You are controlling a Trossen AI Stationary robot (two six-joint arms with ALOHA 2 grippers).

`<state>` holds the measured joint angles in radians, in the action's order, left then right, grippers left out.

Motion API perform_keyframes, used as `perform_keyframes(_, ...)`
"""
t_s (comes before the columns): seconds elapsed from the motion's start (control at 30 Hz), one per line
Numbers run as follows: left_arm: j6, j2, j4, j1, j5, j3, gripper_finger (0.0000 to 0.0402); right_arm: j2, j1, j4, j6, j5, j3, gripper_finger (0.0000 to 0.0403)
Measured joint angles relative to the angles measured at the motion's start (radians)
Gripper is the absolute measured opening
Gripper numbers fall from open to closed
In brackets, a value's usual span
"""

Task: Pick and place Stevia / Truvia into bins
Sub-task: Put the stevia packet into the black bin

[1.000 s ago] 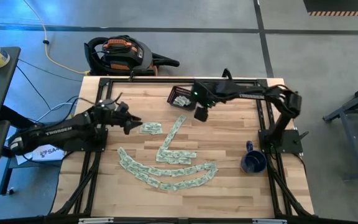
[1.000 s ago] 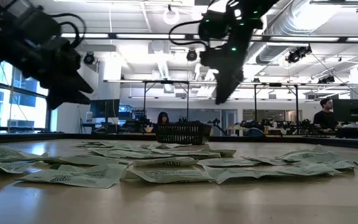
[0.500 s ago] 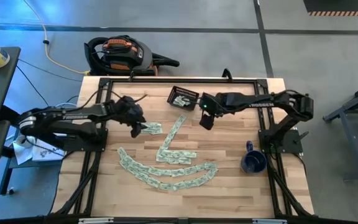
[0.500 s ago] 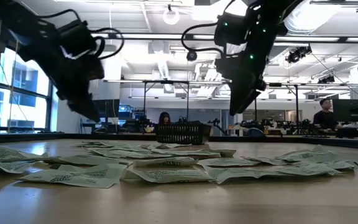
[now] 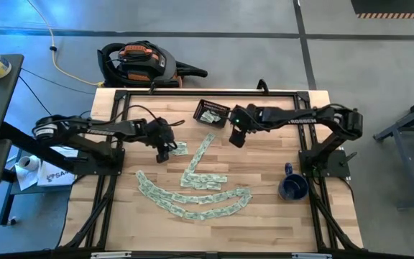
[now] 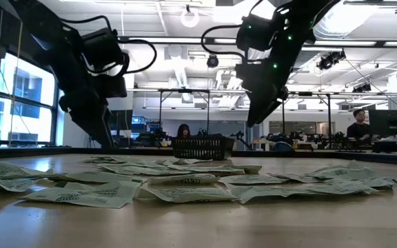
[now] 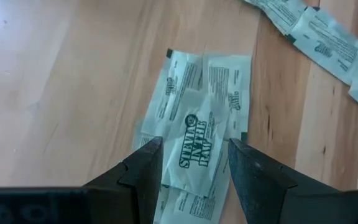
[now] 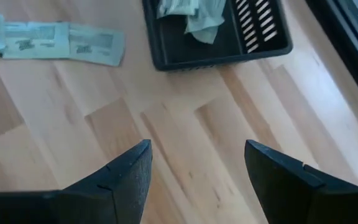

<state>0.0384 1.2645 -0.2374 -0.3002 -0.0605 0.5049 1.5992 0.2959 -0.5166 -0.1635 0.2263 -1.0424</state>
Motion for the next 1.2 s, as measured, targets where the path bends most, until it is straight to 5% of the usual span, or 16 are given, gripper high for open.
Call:
perform_keyframes(0.5,-0.020,0.106,0.015,0.000,0.003,0.006,0.0211,0.000,0.045,0.009,0.045,-0.034,0.000,0.0245)
perform_keyframes(1.03,-0.027,0.102,-0.036,0.000,-0.034,0.084,0.0043,0.000,0.045,0.006,0.060,-0.034,0.000,0.0245)
perform_keyframes(1.2,-0.039,0.102,-0.086,0.000,-0.035,0.084,0.0055,0.000,0.045,0.006,0.060,-0.027,0.000,0.0245)
